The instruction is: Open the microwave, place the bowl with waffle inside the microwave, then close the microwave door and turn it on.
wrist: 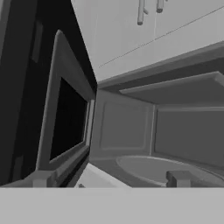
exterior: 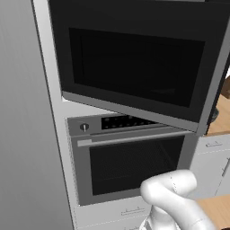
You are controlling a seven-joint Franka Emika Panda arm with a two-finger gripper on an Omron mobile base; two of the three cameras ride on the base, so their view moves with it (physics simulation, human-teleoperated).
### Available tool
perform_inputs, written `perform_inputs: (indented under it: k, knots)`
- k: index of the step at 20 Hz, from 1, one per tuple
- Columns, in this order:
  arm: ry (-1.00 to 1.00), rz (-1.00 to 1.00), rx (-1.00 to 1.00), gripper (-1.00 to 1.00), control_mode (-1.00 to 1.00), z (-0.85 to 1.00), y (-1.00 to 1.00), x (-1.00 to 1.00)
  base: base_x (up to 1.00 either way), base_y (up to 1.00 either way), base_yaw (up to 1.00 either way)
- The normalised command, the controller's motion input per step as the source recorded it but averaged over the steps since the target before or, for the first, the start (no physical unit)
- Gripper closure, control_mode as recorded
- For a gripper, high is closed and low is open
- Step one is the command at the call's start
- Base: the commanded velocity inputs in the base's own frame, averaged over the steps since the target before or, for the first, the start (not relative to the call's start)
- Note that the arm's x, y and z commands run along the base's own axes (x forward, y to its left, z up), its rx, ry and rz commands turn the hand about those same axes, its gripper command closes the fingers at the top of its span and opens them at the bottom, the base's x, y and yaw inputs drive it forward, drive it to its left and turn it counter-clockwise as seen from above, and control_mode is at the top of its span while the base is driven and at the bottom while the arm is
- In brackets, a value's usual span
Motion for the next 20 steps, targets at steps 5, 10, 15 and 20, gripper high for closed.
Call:
perform_inputs:
  k: [5, 10, 15, 20]
  knots:
    - [-0.03, 0.03, -0.18, -1.00, -1.00, -0.15, 0.98, 0.00, 0.00, 0.00, 0.00]
    - [-0.02, 0.13, -0.10, -1.00, -1.00, -0.02, 0.80, -0.16, 0.00, 0.00, 0.00]
    - [0.00, 0.28, -0.02, -1.00, -1.00, -0.07, 0.75, -0.61, 0.00, 0.00, 0.00]
    - [0.03, 0.34, 0.00, -1.00, -1.00, -0.13, 0.95, -0.66, 0.00, 0.00, 0.00]
